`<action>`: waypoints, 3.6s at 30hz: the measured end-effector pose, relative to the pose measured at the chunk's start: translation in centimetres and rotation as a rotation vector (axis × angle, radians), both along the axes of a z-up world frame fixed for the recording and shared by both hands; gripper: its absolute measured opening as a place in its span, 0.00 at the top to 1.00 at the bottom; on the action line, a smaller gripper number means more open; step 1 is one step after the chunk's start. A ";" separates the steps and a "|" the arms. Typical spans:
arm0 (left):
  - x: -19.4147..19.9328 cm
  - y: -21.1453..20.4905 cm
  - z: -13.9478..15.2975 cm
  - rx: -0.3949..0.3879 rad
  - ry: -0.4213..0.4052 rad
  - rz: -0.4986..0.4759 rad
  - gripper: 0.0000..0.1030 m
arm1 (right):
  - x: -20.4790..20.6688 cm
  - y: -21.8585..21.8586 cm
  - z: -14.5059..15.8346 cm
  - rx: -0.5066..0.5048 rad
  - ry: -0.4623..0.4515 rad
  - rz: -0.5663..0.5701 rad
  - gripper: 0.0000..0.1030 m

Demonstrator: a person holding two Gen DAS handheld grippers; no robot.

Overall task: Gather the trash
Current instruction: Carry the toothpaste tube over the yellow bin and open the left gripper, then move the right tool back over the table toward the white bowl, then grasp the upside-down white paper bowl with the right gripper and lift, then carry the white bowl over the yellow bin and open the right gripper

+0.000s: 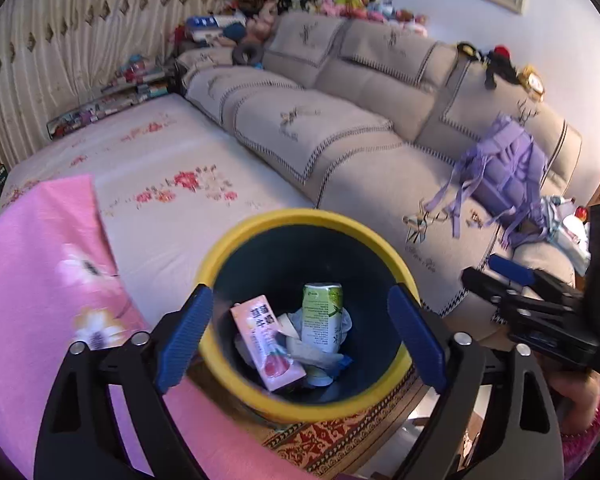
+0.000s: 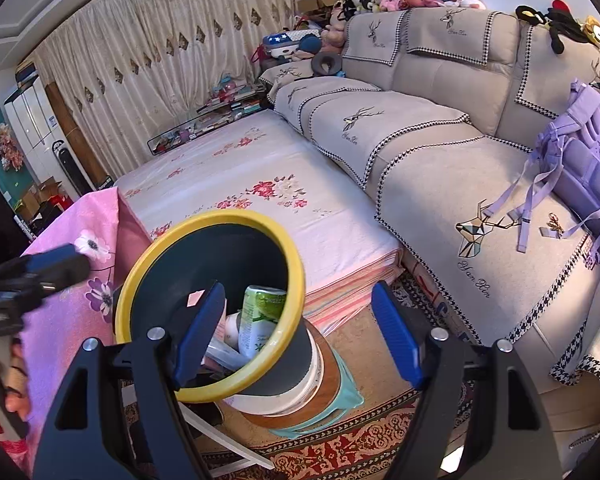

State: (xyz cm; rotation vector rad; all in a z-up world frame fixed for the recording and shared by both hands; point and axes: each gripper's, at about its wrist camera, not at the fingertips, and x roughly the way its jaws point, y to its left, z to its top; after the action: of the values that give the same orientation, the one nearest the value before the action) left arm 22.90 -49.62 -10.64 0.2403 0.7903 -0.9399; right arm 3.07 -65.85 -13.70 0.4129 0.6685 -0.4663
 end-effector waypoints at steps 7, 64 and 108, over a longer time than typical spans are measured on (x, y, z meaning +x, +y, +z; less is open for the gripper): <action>-2.2 14.7 4.4 -0.122 -0.131 0.156 0.05 | 2.1 3.5 0.7 -0.015 0.007 0.077 0.30; -2.6 51.0 -0.5 -0.155 -0.129 0.748 0.05 | 38.9 59.7 0.2 -0.149 0.199 1.065 0.26; 1.1 48.3 -1.3 0.003 -0.066 0.700 0.05 | 16.1 6.8 -7.0 -0.042 0.301 0.047 0.18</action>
State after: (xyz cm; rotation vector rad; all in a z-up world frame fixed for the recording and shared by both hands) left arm 24.00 -1.35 -11.92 -0.0122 0.7391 -0.2687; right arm 19.13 -59.08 -20.75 0.2885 0.9561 -0.5015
